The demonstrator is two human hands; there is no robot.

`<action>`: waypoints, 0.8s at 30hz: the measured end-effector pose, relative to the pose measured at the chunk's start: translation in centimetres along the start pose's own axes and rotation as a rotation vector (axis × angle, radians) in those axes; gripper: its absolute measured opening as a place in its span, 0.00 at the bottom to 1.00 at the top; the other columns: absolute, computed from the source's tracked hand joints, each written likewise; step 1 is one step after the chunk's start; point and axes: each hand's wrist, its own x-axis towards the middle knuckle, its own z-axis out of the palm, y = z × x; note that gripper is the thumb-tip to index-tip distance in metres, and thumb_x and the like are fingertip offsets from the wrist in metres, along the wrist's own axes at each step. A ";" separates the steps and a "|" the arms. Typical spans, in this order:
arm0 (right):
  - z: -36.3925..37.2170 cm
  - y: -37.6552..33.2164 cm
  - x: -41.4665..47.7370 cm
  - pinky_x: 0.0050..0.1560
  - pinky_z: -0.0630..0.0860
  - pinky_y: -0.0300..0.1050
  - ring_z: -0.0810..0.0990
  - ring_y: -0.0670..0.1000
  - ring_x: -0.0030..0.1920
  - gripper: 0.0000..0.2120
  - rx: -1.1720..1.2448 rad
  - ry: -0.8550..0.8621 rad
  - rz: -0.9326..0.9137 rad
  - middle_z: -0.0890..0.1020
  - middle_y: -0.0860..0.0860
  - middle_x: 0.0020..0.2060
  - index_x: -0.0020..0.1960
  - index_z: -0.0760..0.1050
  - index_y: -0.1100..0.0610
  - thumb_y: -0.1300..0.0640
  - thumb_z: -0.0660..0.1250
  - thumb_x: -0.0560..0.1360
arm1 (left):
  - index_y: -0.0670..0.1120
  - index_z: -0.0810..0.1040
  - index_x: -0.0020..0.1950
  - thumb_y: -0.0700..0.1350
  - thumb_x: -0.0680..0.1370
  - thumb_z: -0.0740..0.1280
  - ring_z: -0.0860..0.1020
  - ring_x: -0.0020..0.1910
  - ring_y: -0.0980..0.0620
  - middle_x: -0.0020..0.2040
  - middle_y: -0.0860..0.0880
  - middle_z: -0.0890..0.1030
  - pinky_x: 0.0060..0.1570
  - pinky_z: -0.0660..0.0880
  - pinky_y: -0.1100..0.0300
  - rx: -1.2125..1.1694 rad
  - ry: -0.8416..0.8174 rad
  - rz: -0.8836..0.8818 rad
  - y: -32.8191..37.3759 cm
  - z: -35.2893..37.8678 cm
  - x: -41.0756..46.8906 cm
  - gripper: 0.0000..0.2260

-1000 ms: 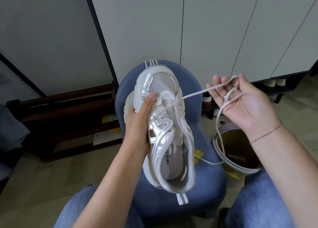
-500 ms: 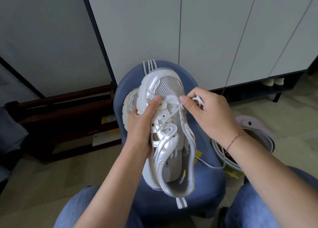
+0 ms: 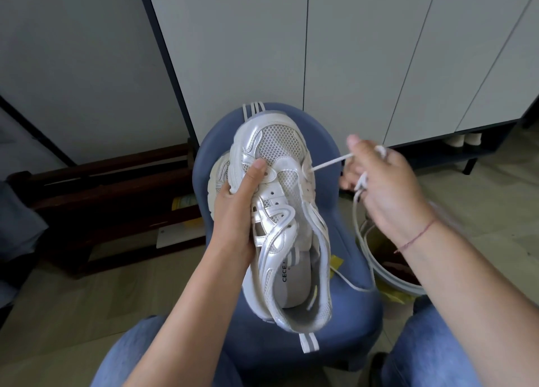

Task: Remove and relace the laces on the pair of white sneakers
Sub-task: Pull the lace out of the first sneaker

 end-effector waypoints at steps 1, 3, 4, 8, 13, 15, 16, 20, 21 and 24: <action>-0.3 -0.3 0.3 0.36 0.73 0.43 0.69 0.47 0.28 0.18 0.116 0.020 0.033 0.71 0.47 0.25 0.30 0.71 0.53 0.59 0.62 0.79 | 0.45 0.77 0.65 0.55 0.64 0.75 0.84 0.51 0.43 0.54 0.43 0.85 0.53 0.81 0.47 -0.002 0.004 -0.002 0.0 0.0 0.0 0.31; -0.8 -0.7 0.5 0.48 0.79 0.47 0.80 0.51 0.37 0.17 0.308 -0.036 0.117 0.79 0.51 0.32 0.32 0.75 0.55 0.58 0.60 0.79 | 0.45 0.77 0.65 0.54 0.64 0.75 0.85 0.51 0.43 0.54 0.43 0.85 0.52 0.81 0.48 0.009 0.001 0.003 0.0 0.1 0.0 0.31; -0.9 -0.8 0.4 0.52 0.80 0.48 0.82 0.52 0.39 0.17 0.397 -0.063 0.170 0.80 0.52 0.33 0.33 0.75 0.56 0.56 0.60 0.80 | 0.44 0.77 0.65 0.54 0.64 0.75 0.84 0.51 0.43 0.54 0.42 0.85 0.51 0.81 0.48 0.015 -0.004 0.007 -0.1 0.2 0.0 0.32; 0.1 -0.5 -0.2 0.35 0.78 0.39 0.66 0.45 0.23 0.18 0.343 -0.095 0.203 0.65 0.47 0.22 0.33 0.60 0.54 0.55 0.57 0.81 | 0.44 0.78 0.64 0.53 0.65 0.75 0.84 0.51 0.42 0.53 0.42 0.85 0.51 0.81 0.48 0.036 -0.038 -0.002 -0.5 0.4 -0.2 0.30; 0.0 0.1 -0.3 0.27 0.61 0.40 0.60 0.44 0.25 0.19 -0.388 -0.055 -0.206 0.64 0.42 0.21 0.32 0.61 0.53 0.51 0.61 0.80 | 0.43 0.77 0.63 0.51 0.64 0.80 0.85 0.50 0.43 0.53 0.42 0.85 0.53 0.81 0.45 0.126 -0.038 0.014 -1.2 0.7 -0.3 0.31; -0.3 -0.1 -0.3 0.30 0.61 0.43 0.61 0.47 0.26 0.20 -0.514 -0.002 -0.321 0.64 0.44 0.23 0.32 0.61 0.53 0.48 0.61 0.80 | 0.43 0.76 0.64 0.51 0.65 0.81 0.85 0.50 0.43 0.55 0.41 0.84 0.50 0.82 0.48 0.124 -0.047 0.015 -1.5 0.9 -0.3 0.31; -0.5 -0.3 -0.2 0.30 0.61 0.44 0.62 0.48 0.28 0.21 -0.568 0.037 -0.361 0.64 0.48 0.25 0.32 0.61 0.55 0.48 0.61 0.79 | 0.42 0.76 0.64 0.51 0.66 0.80 0.85 0.50 0.43 0.55 0.40 0.84 0.48 0.82 0.50 0.120 -0.058 0.014 -1.5 0.9 -0.3 0.30; -2.4 -0.9 1.0 0.31 0.60 0.50 0.60 0.52 0.29 0.20 -0.480 0.139 -0.310 0.62 0.52 0.27 0.30 0.61 0.50 0.41 0.63 0.74 | 0.42 0.78 0.64 0.53 0.66 0.75 0.85 0.50 0.42 0.54 0.41 0.85 0.47 0.83 0.52 0.061 -0.073 -0.018 -0.7 0.7 -0.5 0.30; -2.8 -0.8 1.3 0.31 0.60 0.48 0.61 0.50 0.28 0.18 -0.462 0.145 -0.267 0.64 0.50 0.26 0.31 0.64 0.47 0.40 0.63 0.72 | 0.43 0.78 0.64 0.54 0.65 0.74 0.85 0.50 0.43 0.54 0.42 0.85 0.47 0.83 0.51 0.037 -0.062 -0.022 -0.4 0.5 -0.3 0.30; -3.7 1.2 2.0 0.30 0.62 0.43 0.65 0.48 0.26 0.11 -0.534 0.066 -0.046 0.70 0.46 0.26 0.37 0.70 0.48 0.43 0.68 0.71 | 0.44 0.77 0.66 0.56 0.66 0.74 0.84 0.52 0.42 0.55 0.42 0.84 0.48 0.82 0.49 0.001 -0.032 -0.017 0.6 -0.6 0.2 0.32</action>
